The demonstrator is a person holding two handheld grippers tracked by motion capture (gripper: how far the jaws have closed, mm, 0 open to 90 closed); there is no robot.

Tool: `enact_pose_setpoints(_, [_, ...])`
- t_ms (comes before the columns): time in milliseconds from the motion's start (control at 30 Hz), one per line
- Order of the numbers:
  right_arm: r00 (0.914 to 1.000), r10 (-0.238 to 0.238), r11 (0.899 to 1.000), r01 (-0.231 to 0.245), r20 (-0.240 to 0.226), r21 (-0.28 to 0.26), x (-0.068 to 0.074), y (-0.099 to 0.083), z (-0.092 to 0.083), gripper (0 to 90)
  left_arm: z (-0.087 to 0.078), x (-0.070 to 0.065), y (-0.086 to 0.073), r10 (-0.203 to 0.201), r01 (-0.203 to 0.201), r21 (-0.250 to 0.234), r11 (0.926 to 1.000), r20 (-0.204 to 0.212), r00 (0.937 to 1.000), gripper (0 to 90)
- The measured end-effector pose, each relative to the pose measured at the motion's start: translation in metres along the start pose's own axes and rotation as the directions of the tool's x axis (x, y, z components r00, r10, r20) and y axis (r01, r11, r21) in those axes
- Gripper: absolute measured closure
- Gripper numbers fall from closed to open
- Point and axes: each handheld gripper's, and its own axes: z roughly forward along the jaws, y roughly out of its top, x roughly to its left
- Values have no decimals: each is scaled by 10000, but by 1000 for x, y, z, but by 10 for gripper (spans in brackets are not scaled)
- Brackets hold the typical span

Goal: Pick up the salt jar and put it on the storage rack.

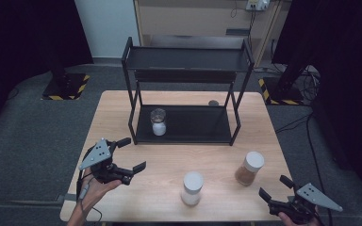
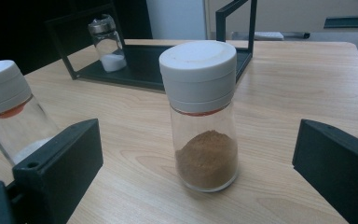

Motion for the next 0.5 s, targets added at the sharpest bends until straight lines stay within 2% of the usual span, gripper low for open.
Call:
enact_pose_setpoints(233, [10000, -28, 10000, 28, 1, 0, 0, 0, 0, 21, -11, -5, -17, -97, 104, 184, 9998, -379, 9992, 6])
enact_pose_setpoints(500, [10000, -56, 10000, 56, 18, 40, 1, 1, 1, 21, -21, -7, -34, -212, 220, 117, 9997, -655, 9976, 7])
